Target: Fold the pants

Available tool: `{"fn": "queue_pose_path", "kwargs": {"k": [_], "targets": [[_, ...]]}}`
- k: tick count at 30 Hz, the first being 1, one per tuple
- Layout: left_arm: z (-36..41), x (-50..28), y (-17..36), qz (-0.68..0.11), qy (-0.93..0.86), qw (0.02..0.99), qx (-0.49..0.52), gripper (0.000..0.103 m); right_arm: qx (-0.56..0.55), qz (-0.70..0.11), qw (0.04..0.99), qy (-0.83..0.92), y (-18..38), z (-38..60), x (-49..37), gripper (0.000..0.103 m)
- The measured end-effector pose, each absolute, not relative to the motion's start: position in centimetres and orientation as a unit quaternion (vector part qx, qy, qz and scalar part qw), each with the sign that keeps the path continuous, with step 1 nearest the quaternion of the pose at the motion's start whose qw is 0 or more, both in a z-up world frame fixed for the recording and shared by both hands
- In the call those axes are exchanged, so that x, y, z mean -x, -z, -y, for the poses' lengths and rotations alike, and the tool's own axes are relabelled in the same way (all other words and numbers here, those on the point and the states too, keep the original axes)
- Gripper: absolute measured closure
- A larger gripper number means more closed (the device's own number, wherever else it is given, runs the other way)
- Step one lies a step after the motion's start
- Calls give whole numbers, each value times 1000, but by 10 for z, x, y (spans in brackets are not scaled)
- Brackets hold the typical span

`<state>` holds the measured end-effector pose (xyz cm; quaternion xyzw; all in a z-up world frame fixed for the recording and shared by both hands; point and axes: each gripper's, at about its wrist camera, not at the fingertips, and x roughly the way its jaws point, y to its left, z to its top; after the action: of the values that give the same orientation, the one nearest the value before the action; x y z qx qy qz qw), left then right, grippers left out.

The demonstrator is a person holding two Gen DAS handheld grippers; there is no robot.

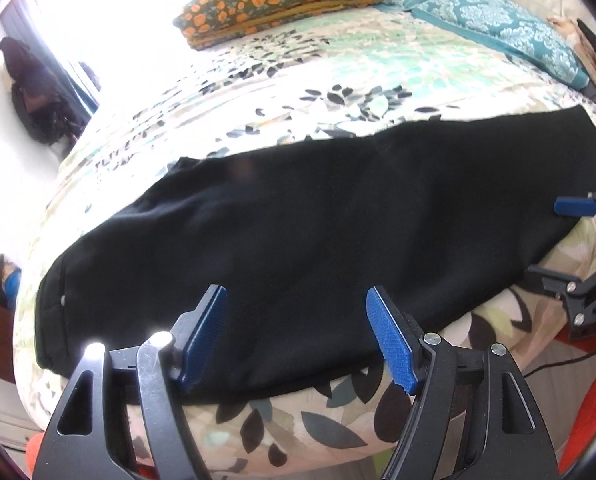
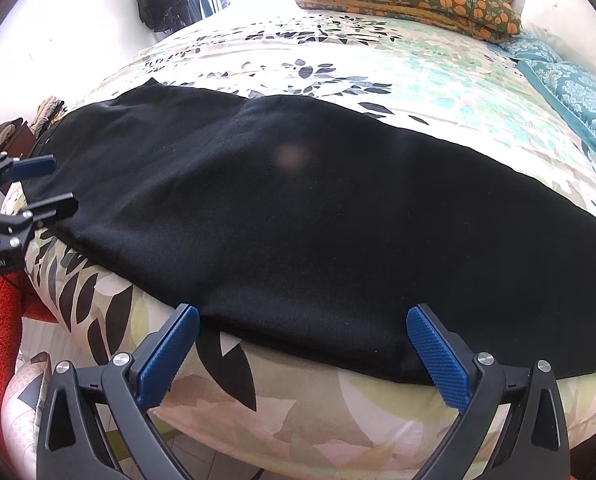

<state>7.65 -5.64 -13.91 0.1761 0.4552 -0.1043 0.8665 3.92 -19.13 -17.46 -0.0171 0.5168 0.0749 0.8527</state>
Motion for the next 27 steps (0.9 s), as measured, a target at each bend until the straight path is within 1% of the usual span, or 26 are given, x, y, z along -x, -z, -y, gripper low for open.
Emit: {"fn": "queue_pose_path", "kwargs": {"k": [3, 5, 8, 10, 14, 17, 19, 22, 27], "targets": [[59, -89, 127, -449, 99, 875, -150, 28, 17, -507, 859, -75, 169, 191, -36, 1], [63, -98, 128, -449, 93, 877, -142, 28, 18, -500, 863, -70, 165, 193, -35, 1], [71, -106, 144, -459, 91, 871, -147, 28, -3, -488, 871, -52, 156, 207, -35, 1], [73, -108, 160, -475, 90, 862, -154, 28, -41, -475, 879, -33, 144, 229, -34, 1], [69, -103, 180, -498, 89, 848, -156, 28, -141, -441, 886, 14, 107, 303, -26, 1], [65, -96, 182, -498, 90, 848, -160, 28, -227, -413, 880, 60, 81, 381, -7, 1], [62, -95, 180, -496, 91, 849, -158, 28, -294, -396, 863, 105, 74, 436, 13, 1], [59, -97, 179, -497, 90, 851, -147, 28, -367, -384, 832, 160, 79, 504, 44, 0], [59, -97, 175, -494, 92, 852, -145, 28, -422, -390, 796, 189, 105, 565, 81, 1]]}}
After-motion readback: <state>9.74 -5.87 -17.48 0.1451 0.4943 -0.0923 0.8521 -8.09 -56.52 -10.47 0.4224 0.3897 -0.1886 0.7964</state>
